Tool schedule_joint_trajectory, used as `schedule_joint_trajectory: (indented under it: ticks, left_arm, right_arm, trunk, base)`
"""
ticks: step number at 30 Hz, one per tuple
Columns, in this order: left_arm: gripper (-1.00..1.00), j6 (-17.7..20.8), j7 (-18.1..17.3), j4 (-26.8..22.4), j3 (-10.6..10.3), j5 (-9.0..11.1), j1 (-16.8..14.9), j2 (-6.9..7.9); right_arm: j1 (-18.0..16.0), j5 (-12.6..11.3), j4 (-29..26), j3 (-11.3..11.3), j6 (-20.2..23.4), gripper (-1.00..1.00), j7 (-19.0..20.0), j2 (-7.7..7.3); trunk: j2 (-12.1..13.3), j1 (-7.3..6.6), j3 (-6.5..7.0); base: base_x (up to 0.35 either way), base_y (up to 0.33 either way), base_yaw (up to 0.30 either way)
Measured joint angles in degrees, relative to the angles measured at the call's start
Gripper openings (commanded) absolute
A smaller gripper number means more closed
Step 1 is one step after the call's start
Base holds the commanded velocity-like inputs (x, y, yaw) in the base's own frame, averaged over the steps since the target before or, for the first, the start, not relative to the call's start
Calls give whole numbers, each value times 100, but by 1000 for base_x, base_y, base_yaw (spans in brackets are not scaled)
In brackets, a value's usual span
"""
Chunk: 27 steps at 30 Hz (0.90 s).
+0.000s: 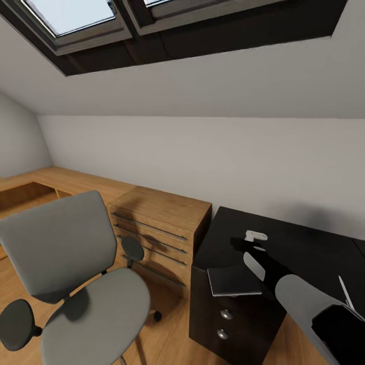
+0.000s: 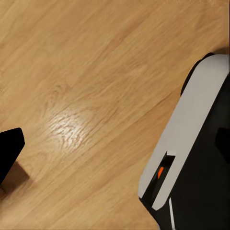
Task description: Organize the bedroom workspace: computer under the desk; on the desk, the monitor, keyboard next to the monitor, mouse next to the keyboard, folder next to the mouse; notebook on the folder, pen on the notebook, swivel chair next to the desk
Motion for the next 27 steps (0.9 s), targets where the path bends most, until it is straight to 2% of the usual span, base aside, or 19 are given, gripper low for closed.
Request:
schedule_joint_trajectory:
  ticks: [12,21,27]
  left_arm:
    - [100,-12,-1,-191,-1,6,0,-14]
    - [100,-16,-3,-375,-6,4,0,-34]
    - [100,-14,-4,-439,-7,2,0,-39]
  right_arm:
    - [4,-51,-156,-3,10,100,120,-14]
    - [22,-58,-162,6,2,100,569,5]
    - [25,-60,-168,6,-4,100,683,21]
  trunk:
    - [482,-264,216]
    - [843,-461,377]
    - [1083,-593,485]
  base:
    - [0,0,0]
    - [0,0,0]
    - [0,0,-4]
